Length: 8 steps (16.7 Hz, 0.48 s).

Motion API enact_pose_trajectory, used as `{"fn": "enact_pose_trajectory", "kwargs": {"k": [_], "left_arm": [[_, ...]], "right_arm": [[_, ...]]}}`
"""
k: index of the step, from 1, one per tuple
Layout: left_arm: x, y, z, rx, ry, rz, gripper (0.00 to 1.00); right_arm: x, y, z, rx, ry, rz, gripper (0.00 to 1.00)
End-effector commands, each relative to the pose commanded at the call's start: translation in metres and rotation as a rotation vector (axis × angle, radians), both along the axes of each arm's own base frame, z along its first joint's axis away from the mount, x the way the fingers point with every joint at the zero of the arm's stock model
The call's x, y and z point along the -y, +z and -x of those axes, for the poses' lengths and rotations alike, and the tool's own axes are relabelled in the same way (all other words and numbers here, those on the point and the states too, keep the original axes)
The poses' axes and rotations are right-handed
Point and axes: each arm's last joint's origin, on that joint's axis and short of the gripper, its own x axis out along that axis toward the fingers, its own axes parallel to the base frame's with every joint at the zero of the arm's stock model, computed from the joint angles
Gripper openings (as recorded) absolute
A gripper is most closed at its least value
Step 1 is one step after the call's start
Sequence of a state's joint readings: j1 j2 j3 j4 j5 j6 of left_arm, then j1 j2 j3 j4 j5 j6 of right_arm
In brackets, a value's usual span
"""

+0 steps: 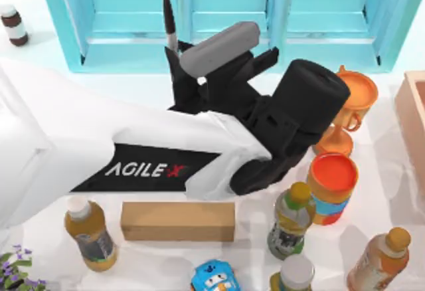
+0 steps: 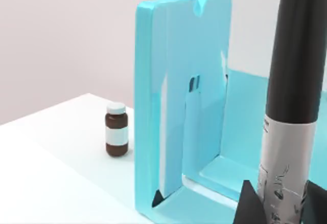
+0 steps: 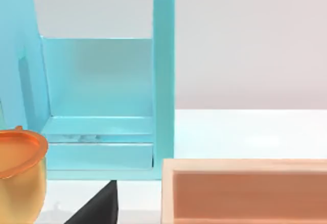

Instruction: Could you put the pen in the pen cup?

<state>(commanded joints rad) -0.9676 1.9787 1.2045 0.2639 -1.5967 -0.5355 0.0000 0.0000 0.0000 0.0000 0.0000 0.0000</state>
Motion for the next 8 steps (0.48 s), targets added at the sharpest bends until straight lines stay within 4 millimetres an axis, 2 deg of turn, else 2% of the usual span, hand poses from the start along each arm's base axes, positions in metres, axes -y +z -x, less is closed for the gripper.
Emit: {"fn": "enact_pose_trajectory", "kwargs": {"k": [8], "left_arm": [[-0.0073, 0.0068, 0.0043, 0.004, 0.041, -0.042, 0.00]], "right_arm": [[0.0000, 0.0000, 0.0000, 0.000, 0.000, 0.000, 1.00]]}}
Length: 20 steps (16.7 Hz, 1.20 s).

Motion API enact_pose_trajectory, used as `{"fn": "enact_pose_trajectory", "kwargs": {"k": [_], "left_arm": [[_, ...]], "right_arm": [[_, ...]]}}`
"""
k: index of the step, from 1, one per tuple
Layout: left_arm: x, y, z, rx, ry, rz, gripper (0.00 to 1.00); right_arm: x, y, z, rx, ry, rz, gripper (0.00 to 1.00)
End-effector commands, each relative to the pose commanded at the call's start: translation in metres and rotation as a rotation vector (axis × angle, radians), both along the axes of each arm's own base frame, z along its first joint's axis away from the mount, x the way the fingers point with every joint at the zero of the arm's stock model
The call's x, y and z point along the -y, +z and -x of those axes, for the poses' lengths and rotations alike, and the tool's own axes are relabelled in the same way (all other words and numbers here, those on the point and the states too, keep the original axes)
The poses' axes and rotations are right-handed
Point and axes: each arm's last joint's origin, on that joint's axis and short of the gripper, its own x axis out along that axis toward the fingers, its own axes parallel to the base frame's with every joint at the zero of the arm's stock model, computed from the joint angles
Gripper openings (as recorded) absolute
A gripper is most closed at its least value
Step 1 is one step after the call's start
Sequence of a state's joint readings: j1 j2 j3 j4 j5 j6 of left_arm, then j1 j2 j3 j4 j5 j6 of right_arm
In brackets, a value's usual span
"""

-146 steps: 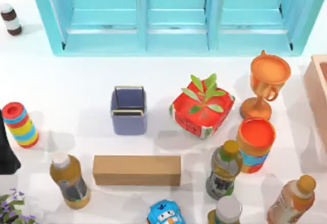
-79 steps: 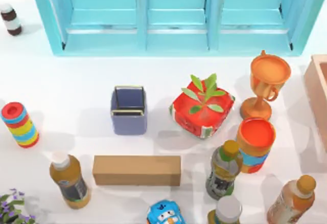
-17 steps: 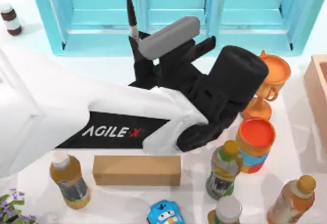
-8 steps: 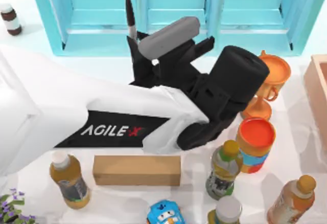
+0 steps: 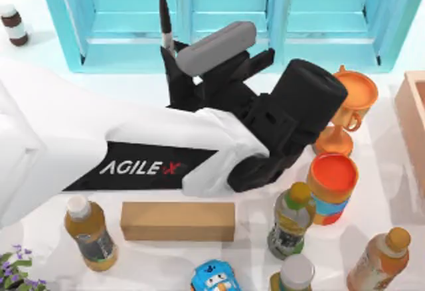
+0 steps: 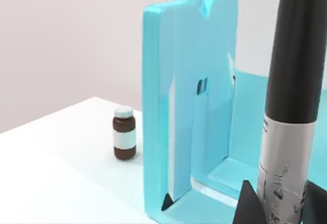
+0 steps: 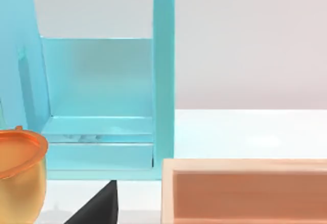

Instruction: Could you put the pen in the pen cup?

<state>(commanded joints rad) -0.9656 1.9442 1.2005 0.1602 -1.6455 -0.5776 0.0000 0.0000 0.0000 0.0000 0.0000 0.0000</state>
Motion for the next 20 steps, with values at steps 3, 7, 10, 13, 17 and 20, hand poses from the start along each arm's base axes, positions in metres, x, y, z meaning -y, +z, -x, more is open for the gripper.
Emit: {"fn": "enact_pose_trajectory", "kwargs": {"k": [3, 7, 10, 13, 17, 20], "left_arm": [[0.0000, 0.0000, 0.0000, 0.000, 0.000, 0.000, 0.15], [0.0000, 0.0000, 0.0000, 0.000, 0.000, 0.000, 0.45], [0.0000, 0.0000, 0.0000, 0.000, 0.000, 0.000, 0.68], [0.0000, 0.0000, 0.0000, 0.000, 0.000, 0.000, 0.90], [0.0000, 0.0000, 0.0000, 0.000, 0.000, 0.000, 1.00], [0.0000, 0.0000, 0.0000, 0.000, 0.000, 0.000, 1.00]], "right_arm": [[0.0000, 0.0000, 0.0000, 0.000, 0.000, 0.000, 1.00], [0.0000, 0.0000, 0.0000, 0.000, 0.000, 0.000, 1.00], [0.0000, 0.0000, 0.0000, 0.000, 0.000, 0.000, 1.00], [0.0000, 0.0000, 0.0000, 0.000, 0.000, 0.000, 1.00], [0.0000, 0.0000, 0.0000, 0.000, 0.000, 0.000, 1.00], [0.0000, 0.0000, 0.0000, 0.000, 0.000, 0.000, 1.00]]}}
